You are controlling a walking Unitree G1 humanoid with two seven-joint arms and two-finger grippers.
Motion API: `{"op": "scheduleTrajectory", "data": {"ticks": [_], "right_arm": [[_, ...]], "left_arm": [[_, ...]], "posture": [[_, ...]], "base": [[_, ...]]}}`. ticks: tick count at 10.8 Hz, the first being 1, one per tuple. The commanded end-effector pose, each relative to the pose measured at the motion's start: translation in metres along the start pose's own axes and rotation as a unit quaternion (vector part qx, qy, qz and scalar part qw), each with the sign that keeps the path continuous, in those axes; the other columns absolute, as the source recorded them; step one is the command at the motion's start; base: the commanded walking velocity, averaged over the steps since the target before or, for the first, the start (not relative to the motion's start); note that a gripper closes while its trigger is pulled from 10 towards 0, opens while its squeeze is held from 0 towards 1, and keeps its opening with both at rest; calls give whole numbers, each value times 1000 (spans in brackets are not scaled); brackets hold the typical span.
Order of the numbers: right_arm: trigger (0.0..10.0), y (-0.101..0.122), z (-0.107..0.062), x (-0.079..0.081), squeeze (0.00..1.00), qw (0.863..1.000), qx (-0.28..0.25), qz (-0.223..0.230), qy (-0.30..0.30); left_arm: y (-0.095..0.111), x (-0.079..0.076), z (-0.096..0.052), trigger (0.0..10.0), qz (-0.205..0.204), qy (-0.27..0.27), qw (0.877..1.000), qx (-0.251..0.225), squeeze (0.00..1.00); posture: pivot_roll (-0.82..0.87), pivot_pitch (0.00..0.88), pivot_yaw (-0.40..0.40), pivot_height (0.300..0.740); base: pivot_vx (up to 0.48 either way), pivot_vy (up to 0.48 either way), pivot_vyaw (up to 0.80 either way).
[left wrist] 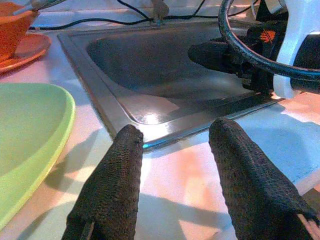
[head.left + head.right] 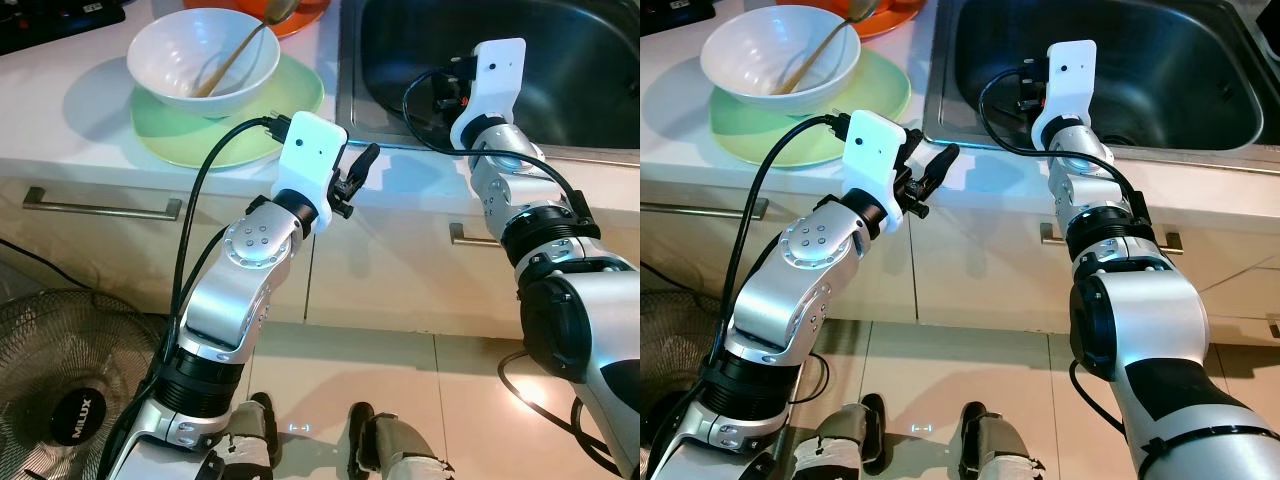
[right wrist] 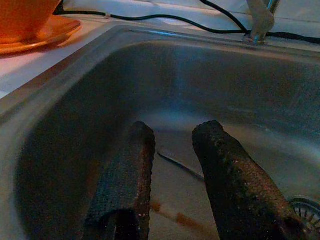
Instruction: Kitchen organization
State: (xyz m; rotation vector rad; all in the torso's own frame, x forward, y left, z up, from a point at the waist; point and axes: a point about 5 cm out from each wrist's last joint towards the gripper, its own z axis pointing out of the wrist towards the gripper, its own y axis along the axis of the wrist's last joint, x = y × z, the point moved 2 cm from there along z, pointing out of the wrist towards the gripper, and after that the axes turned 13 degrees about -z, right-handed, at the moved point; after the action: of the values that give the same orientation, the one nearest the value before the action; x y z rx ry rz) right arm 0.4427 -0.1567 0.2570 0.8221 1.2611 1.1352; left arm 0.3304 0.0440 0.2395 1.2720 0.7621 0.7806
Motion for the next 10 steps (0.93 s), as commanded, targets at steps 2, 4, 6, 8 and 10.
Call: {"op": "scheduleTrajectory", "data": {"ticks": [2,4,6,8,10], "right_arm": [[10000,1,0,-2,0,1000,-2,1,-7],[10000,21,2,2,0,998,-65,26,-1],[10000,40,-5,18,0,987,-151,35,42],[10000,37,-30,33,0,978,-189,74,55],[10000,23,-52,50,0,976,-179,101,76]], "left_arm": [[3,-6,-2,10000,1,-6,1000,-6,0],[9,-3,-1,10000,5,9,1000,-26,0],[18,1,0,10000,16,20,998,-52,0],[42,10,5,10000,35,32,995,-89,0],[68,28,9,10000,58,52,990,-120,0]], "posture": [[202,278,-69,740],[193,281,-64,740],[168,287,-57,740],[154,284,-50,740],[150,279,-42,740]], "base": [[0,0,0],[0,0,0],[0,0,0],[0,0,0],[0,0,0]]}}
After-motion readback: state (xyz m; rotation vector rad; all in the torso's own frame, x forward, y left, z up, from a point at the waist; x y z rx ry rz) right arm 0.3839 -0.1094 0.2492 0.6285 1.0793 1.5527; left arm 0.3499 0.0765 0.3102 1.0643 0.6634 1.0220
